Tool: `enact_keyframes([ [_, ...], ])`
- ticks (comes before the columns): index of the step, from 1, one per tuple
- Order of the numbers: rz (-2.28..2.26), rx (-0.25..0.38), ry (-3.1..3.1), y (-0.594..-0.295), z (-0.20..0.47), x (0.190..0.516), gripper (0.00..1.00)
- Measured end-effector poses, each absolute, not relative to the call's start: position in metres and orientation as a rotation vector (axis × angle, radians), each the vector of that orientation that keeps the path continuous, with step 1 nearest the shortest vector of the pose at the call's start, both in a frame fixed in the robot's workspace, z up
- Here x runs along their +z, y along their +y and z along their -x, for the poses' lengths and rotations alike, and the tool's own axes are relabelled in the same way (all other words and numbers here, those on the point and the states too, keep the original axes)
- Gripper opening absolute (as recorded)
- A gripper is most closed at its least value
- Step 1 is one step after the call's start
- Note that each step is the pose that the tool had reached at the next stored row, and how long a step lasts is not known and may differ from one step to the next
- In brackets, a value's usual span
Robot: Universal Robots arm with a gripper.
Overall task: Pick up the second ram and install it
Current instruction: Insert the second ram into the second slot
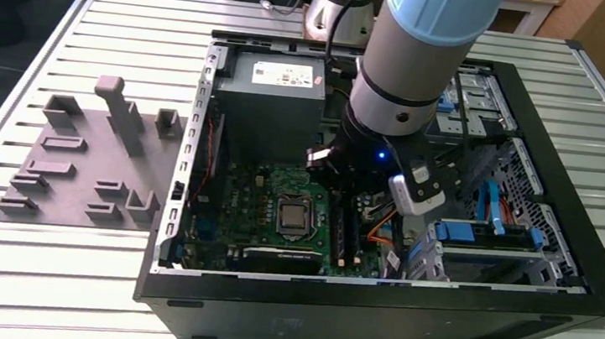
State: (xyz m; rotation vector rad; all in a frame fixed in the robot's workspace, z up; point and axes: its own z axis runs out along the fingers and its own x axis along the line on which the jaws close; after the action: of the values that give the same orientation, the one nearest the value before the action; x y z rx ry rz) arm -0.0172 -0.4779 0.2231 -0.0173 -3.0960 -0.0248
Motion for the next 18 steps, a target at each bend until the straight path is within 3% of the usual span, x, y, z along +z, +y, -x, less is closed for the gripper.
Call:
enact_keyframes([
  [12, 0.017, -0.025, -3.096, -0.4779, 0.0171, 0.2217, 0.14],
  [13, 0.017, -0.025, -3.096, -0.4779, 0.0171, 0.2217, 0.2],
  [18, 0.017, -0.025, -3.096, -0.4779, 0.0171, 0.2212, 0.2],
])
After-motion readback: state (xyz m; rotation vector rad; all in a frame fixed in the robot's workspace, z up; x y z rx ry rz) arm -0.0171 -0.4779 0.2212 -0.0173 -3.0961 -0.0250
